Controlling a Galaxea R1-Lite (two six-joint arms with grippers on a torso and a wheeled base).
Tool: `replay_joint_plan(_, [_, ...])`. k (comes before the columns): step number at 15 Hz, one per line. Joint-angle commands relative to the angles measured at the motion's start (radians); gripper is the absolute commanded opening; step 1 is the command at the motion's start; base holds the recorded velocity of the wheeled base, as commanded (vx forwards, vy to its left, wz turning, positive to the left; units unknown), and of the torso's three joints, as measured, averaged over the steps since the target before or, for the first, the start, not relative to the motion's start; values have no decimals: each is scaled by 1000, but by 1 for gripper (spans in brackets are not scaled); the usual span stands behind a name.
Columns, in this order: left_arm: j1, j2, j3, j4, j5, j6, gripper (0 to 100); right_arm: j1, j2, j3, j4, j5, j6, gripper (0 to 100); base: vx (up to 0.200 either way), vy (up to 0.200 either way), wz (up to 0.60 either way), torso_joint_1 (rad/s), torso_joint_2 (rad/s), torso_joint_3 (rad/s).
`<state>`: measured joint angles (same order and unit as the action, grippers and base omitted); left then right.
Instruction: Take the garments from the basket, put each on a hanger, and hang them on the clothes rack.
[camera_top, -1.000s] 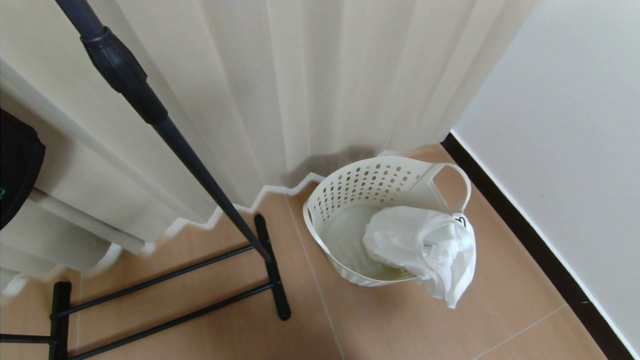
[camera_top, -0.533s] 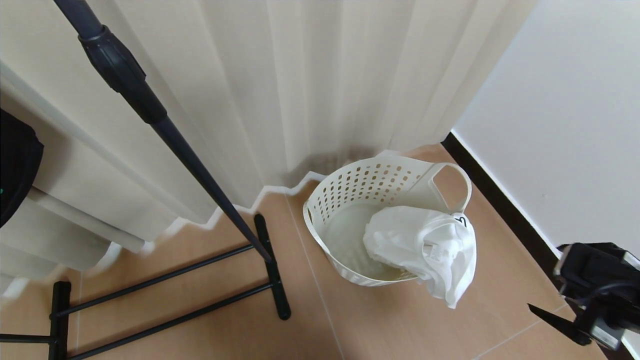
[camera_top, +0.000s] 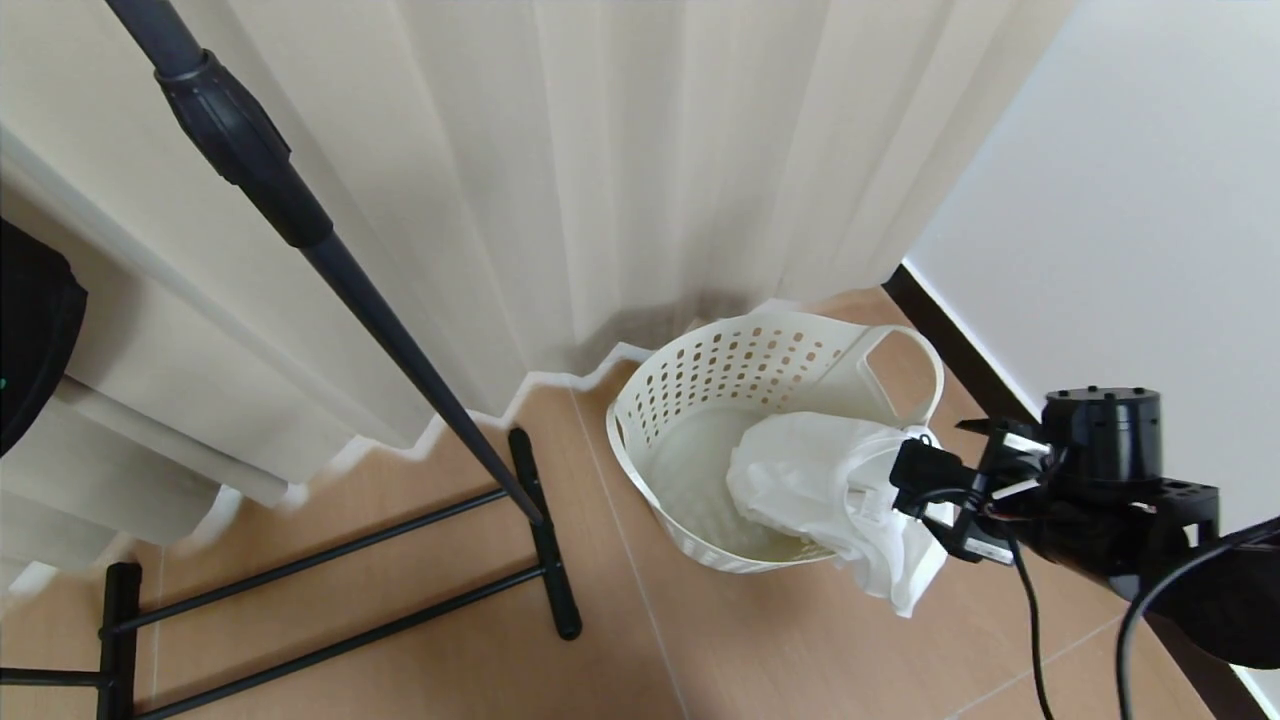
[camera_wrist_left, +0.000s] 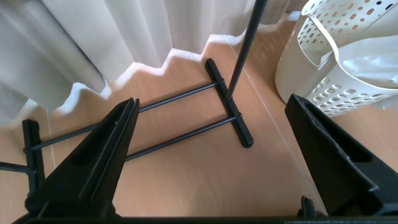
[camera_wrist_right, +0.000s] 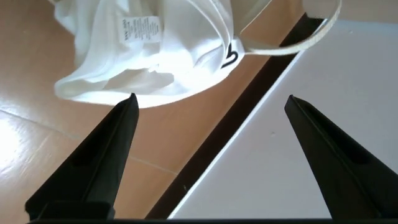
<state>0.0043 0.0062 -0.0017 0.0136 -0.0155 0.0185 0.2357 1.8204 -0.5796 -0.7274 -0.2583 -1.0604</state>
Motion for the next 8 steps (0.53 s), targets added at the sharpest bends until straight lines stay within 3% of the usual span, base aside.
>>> replay_joint_plan(1, [0,0,0,0,0,0,100,8,229,-55,-139,-24,-59,100,0,0,0,0,0,0])
replay_joint_plan(4, [0,0,0,0,0,0,100,-6,342,-128,-230,-75,-98,100,0,0,0,0,0,0])
replay_joint_plan(8, [0,0,0,0,-1,3,100,-18,396,-207,-290,-76,-95,100,0,0,0,0,0,0])
